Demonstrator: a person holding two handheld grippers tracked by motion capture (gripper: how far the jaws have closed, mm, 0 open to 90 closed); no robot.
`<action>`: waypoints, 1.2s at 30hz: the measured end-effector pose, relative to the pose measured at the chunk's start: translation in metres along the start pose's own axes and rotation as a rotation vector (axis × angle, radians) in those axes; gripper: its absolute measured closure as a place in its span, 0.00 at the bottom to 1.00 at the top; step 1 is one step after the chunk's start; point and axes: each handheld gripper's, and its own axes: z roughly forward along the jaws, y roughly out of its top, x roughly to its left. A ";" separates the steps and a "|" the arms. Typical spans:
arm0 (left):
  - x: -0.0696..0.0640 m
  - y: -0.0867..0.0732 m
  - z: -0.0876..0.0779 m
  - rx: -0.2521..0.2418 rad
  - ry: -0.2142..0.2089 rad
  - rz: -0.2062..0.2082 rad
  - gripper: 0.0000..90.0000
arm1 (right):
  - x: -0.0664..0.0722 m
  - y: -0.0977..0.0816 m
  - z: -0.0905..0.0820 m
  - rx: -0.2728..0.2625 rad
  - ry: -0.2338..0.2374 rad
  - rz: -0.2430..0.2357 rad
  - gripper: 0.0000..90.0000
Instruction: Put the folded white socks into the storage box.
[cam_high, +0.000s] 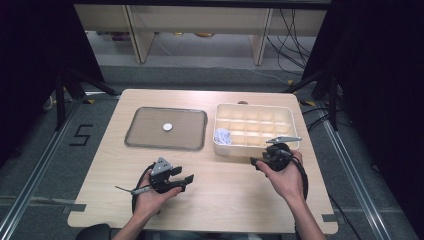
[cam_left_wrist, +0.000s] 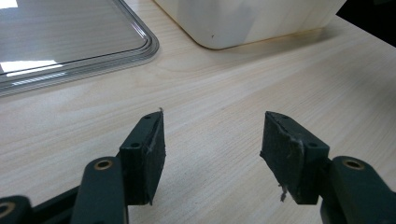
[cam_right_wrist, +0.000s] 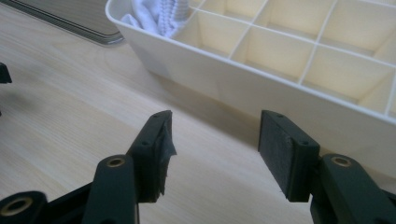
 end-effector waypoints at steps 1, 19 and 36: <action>0.000 0.000 0.000 0.000 0.001 0.001 0.43 | -0.002 -0.003 -0.001 -0.007 0.001 0.005 0.51; 0.001 -0.001 -0.001 -0.010 0.024 0.011 0.41 | -0.024 -0.066 -0.006 -0.092 -0.010 0.021 0.51; 0.004 -0.003 0.000 -0.077 0.036 0.014 0.37 | -0.014 -0.092 0.004 -0.221 0.019 0.025 0.51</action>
